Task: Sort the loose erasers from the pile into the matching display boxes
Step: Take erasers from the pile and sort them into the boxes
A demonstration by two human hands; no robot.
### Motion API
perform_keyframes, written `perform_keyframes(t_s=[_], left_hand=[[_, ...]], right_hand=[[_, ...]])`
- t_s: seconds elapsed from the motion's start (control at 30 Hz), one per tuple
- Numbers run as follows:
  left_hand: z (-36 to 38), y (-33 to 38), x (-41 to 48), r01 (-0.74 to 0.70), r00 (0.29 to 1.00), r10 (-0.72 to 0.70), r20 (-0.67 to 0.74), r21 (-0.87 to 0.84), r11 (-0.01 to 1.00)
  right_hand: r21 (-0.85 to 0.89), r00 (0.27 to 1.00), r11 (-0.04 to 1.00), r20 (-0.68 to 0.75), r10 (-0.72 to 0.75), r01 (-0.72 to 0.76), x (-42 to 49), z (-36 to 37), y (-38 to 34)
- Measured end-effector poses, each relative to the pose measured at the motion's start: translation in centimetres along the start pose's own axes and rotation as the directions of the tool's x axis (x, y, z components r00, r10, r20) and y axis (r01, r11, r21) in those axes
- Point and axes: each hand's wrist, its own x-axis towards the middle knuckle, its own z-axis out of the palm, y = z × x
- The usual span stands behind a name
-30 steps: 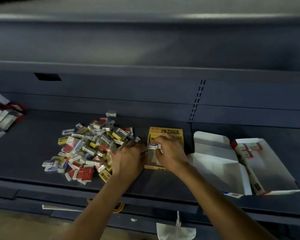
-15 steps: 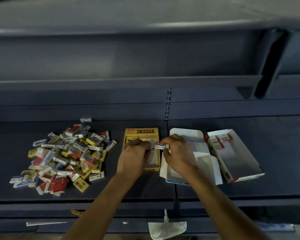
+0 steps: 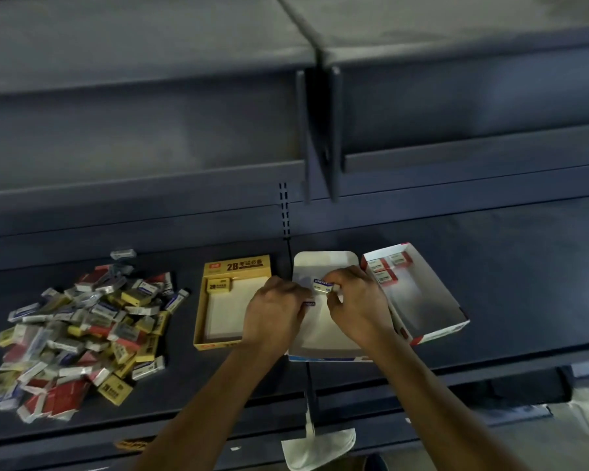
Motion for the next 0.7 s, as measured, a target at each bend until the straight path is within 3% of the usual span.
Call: perform_keyframes(t_s=[0.17,0.33,0.7], left_hand=[[0.4,1.1,0.4,-0.071,0.996,0.062,0.061,0.154,0.986],[0.8,1.2,0.4,-0.136,0.991,0.136,0.014,0.219,0.966],[1.4,1.2,-0.1,-0.138,0.982,0.161,-0.097,0.210,0.968]], right_hand=[[0.017,1.000,1.000,0.009,-0.021,0.021,0.3,-0.2,0.8],[0.023,0.999,0.999,0.030,-0.036,0.035,0.7,-0.2,1.1],[0.067,0.996,0.997,0.077,-0.040,0.035,0.7,0.2,0.9]])
